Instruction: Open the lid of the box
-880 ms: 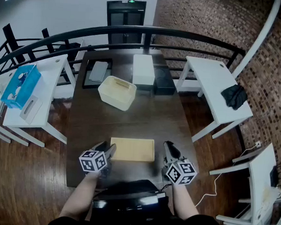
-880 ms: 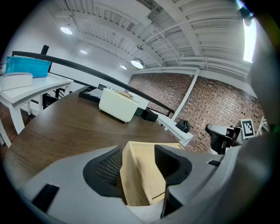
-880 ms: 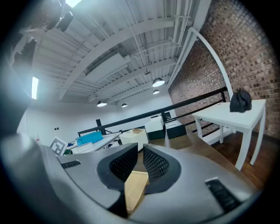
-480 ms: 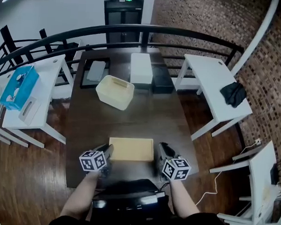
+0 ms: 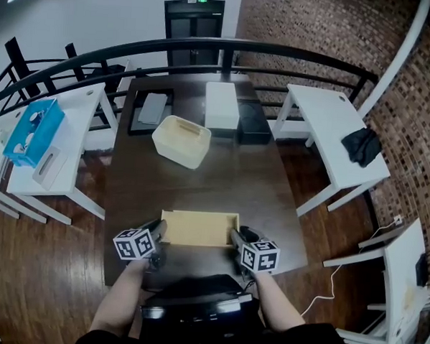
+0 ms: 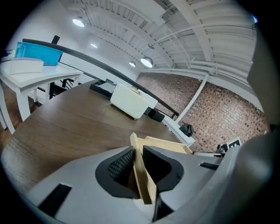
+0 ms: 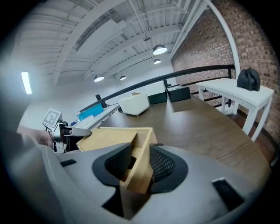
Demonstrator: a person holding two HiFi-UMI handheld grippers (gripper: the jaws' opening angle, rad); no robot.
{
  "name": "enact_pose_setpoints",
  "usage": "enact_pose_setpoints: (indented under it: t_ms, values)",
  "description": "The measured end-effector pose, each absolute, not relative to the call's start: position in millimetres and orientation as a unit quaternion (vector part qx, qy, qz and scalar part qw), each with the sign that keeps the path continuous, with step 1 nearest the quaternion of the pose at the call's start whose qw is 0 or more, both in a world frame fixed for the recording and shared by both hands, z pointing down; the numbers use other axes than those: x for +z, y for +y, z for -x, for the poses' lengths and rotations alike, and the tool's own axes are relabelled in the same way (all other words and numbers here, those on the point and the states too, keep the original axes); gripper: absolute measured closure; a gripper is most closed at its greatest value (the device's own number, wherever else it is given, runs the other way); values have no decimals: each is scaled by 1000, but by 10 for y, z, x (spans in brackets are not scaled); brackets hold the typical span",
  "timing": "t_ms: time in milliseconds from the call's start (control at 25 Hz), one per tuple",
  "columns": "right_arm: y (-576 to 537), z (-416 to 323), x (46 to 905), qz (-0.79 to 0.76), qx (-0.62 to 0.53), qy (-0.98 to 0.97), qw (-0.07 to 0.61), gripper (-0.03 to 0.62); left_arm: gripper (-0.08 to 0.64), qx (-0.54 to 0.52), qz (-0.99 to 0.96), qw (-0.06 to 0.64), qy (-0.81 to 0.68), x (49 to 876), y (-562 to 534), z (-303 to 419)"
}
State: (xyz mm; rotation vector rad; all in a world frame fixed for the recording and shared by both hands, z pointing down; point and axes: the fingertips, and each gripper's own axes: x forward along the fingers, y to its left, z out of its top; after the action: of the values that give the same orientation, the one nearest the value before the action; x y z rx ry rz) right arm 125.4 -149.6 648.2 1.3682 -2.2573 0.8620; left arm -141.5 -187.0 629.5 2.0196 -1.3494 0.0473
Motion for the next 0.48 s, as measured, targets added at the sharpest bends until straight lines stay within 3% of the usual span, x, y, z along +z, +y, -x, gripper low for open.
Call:
enact_pose_setpoints:
  t_ms: [480]
  values:
    - [-1456, -1331, 6593, -491, 337, -787, 162, 479, 509, -5, -748, 358, -559, 6308, -1835, 2122]
